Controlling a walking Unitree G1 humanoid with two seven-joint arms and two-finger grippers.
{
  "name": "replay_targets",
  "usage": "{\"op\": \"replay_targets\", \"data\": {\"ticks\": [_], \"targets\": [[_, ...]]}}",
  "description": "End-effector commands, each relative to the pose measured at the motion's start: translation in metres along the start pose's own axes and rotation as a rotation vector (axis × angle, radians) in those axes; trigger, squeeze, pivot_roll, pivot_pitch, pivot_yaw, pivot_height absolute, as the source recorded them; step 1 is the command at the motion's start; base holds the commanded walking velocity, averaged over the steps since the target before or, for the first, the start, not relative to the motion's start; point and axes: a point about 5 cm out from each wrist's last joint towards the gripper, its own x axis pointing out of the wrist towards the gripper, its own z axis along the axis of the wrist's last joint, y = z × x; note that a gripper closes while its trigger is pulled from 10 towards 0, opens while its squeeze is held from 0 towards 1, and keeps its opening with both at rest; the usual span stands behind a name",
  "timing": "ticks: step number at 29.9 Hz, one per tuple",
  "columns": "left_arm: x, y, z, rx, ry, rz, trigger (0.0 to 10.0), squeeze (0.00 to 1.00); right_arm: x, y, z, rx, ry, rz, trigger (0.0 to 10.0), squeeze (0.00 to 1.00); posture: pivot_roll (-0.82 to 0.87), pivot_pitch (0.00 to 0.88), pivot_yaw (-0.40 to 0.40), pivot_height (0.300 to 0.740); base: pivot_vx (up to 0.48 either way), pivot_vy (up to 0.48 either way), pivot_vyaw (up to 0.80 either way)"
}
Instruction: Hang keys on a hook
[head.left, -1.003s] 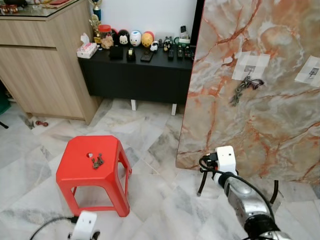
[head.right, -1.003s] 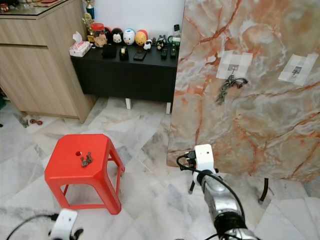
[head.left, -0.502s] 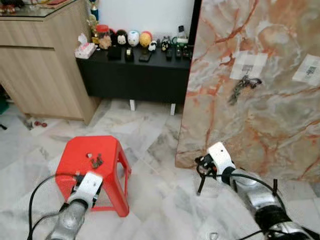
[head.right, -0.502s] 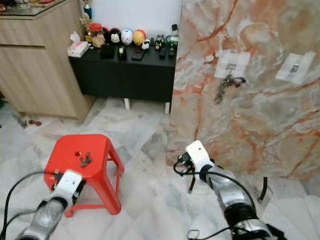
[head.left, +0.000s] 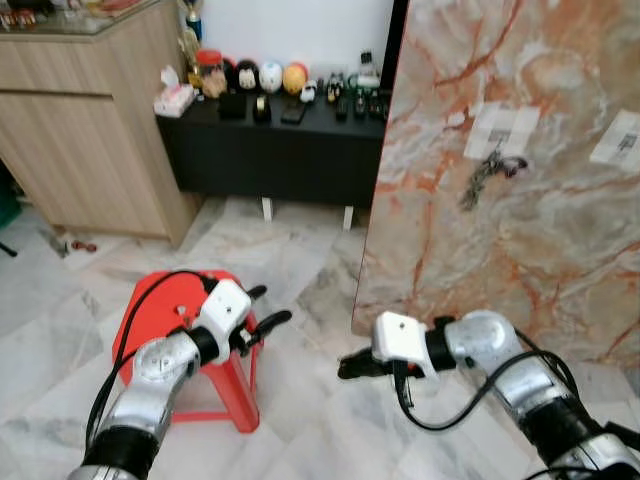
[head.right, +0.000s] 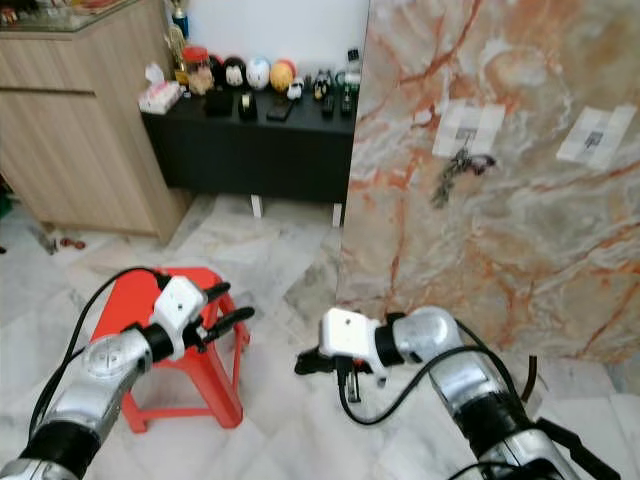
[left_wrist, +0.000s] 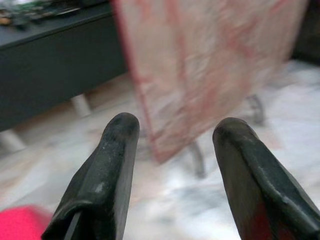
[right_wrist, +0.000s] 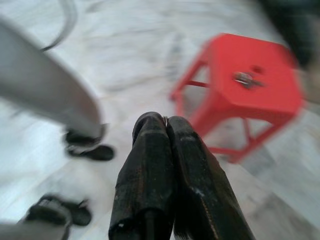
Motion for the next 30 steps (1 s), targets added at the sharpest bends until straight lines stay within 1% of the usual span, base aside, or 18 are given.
{"op": "replay_targets", "data": {"ticks": [1,2,5,9,11,13,14,15,17,20,21,23,26,30], "targets": [[-0.001,-0.01,0.005,-0.022,0.02,-0.14,10.0,0.0,-0.001,0.002,0.009,-0.079,0.024,0.08,10.0,0.0,0.07,0.0,-0.076,0.74,0.0,0.0,0.0],[-0.004,-0.016,0.006,-0.032,0.046,-0.228,10.0,0.0,-0.001,0.005,0.014,-0.11,0.03,0.13,10.0,0.0,0.07,0.0,-0.077,0.74,0.0,0.0,0.0],[-0.01,-0.025,0.007,-0.067,0.081,-0.348,10.0,0.0,-0.003,0.006,0.02,-0.156,0.043,0.187,10.0,0.0,0.07,0.0,-0.087,0.74,0.0,0.0,0.0],[-0.016,-0.028,0.003,-0.072,0.132,-0.397,10.0,0.0,-0.006,0.008,0.025,-0.181,0.044,0.233,10.0,0.0,0.07,0.0,-0.093,0.74,0.0,0.0,0.0],[-0.018,-0.029,-0.002,-0.059,0.178,-0.391,10.0,0.0,-0.008,0.009,0.028,-0.198,0.05,0.266,10.0,0.0,0.07,0.0,-0.097,0.74,0.0,0.0,0.0],[-0.022,-0.031,-0.005,-0.074,0.212,-0.405,10.0,0.0,-0.01,0.011,0.03,-0.218,0.054,0.295,10.0,0.0,0.07,0.0,-0.1,0.74,0.0,0.0,0.0],[-0.026,-0.034,-0.006,-0.1,0.231,-0.431,10.0,0.0,-0.011,0.012,0.032,-0.231,0.059,0.31,10.0,0.0,0.07,0.0,-0.1,0.74,0.0,0.0,0.0],[-0.026,-0.034,-0.006,-0.1,0.231,-0.431,10.0,0.0,-0.011,0.012,0.032,-0.231,0.059,0.31,10.0,0.0,0.07,0.0,-0.1,0.74,0.0,0.0,0.0],[-0.03,-0.04,-0.009,-0.124,0.257,-0.475,10.0,0.0,-0.009,0.008,0.04,-0.237,0.018,0.299,10.0,0.0,0.06,0.0,-0.1,0.74,0.0,0.0,0.0],[-0.033,-0.044,-0.01,-0.139,0.263,-0.496,10.0,0.0,-0.007,0.006,0.045,-0.24,-0.008,0.301,10.0,0.0,0.06,0.0,-0.099,0.74,0.0,0.0,0.0],[-0.034,-0.046,-0.013,-0.146,0.259,-0.489,10.0,0.0,-0.004,0.005,0.05,-0.255,-0.016,0.305,10.0,0.0,0.06,0.0,-0.097,0.74,0.0,0.0,0.0],[-0.034,-0.047,-0.014,-0.152,0.254,-0.485,10.0,0.0,-0.003,0.004,0.052,-0.259,-0.019,0.305,10.0,0.0,0.06,0.0,-0.096,0.74,0.0,0.0,0.0],[-0.034,-0.05,-0.012,-0.165,0.243,-0.496,10.0,0.0,-0.001,0.005,0.059,-0.261,-0.06,0.321,10.0,0.0,0.06,0.0,-0.098,0.74,0.0,0.0,0.0],[-0.034,-0.057,-0.008,-0.154,0.252,-0.551,10.0,0.0,0.005,0.005,0.053,-0.253,-0.032,0.325,10.0,0.0,0.06,0.0,-0.099,0.74,0.0,0.0,0.0]]}}
